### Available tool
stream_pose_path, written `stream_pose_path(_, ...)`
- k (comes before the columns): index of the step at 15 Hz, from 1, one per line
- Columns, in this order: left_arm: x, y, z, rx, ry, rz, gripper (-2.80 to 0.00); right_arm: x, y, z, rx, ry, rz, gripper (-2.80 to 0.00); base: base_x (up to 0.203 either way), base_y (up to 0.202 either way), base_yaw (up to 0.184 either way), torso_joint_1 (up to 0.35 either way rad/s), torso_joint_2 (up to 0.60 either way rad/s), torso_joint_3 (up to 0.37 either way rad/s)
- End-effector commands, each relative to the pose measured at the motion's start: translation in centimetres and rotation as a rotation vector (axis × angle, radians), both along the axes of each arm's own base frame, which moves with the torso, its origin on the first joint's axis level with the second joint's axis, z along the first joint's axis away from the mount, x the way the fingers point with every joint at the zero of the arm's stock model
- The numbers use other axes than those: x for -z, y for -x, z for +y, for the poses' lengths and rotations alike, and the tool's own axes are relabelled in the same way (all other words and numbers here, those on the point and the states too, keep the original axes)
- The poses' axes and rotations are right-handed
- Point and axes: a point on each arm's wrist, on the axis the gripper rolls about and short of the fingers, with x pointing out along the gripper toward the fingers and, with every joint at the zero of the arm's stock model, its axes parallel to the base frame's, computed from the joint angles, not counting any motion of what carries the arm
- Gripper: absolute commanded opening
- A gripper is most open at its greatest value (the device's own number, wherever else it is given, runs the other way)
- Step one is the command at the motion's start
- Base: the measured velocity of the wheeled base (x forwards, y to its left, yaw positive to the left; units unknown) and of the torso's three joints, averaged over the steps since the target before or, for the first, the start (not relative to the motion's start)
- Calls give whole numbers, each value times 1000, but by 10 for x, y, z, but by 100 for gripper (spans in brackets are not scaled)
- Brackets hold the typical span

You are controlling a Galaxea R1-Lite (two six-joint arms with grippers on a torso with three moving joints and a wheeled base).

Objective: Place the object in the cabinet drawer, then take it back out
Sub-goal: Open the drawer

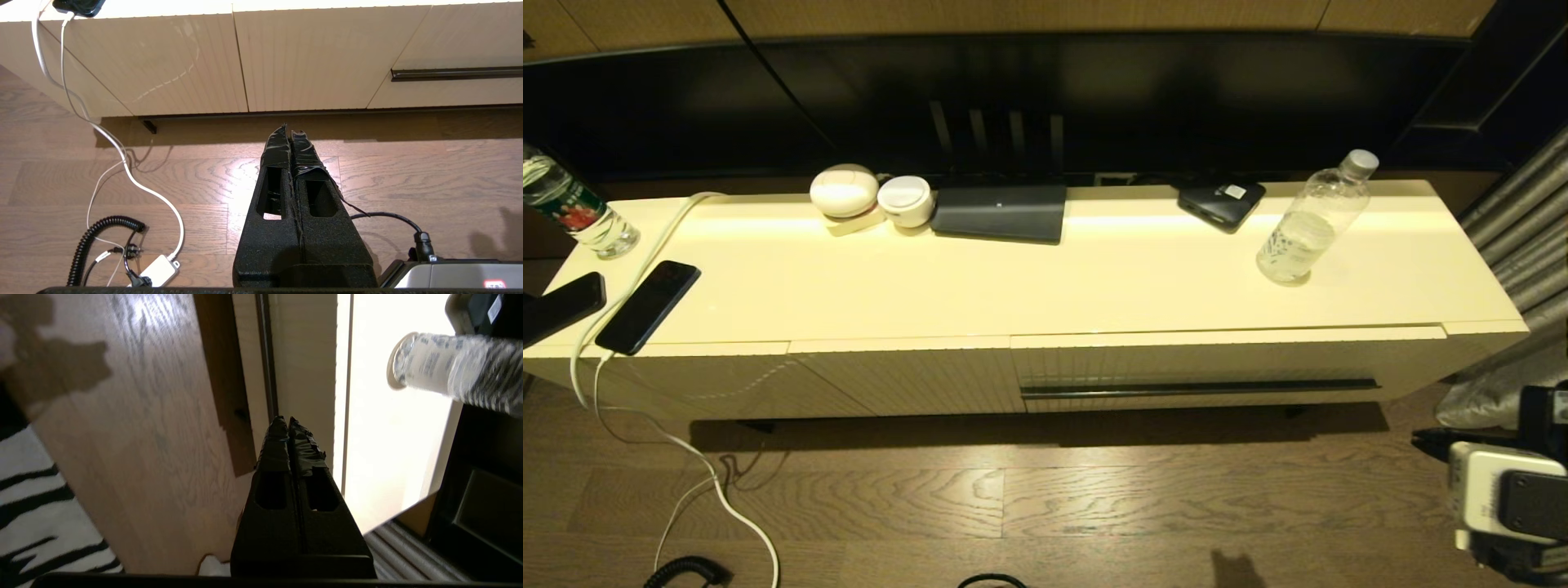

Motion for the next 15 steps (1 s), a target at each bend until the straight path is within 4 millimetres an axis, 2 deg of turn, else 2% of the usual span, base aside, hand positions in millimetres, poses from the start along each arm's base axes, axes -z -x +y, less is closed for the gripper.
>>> stream_pose_path(1,0,0,0,-1,0,1,-280,16,-30,17,-18,6,29,-280,0,0,0,0,0,0)
stream_pose_path(5,1,0,0,-1,0,2,-280,29,-53,29,-7,-20,86,-280,0,0,0,0,0,0)
stream_pose_path(7,0,0,0,-1,0,1,-280,32,-58,37,-30,-28,69,-280,0,0,0,0,0,0)
stream_pose_path(11,0,0,0,-1,0,2,-280,59,-81,60,-23,-6,80,-280,0,0,0,0,0,0)
stream_pose_path(13,1,0,0,0,0,2,-280,67,-86,64,-18,-15,70,-280,0,0,0,0,0,0)
stream_pose_path(15,1,0,0,-1,0,3,-280,86,-97,69,-21,-3,101,-280,0,0,0,0,0,0)
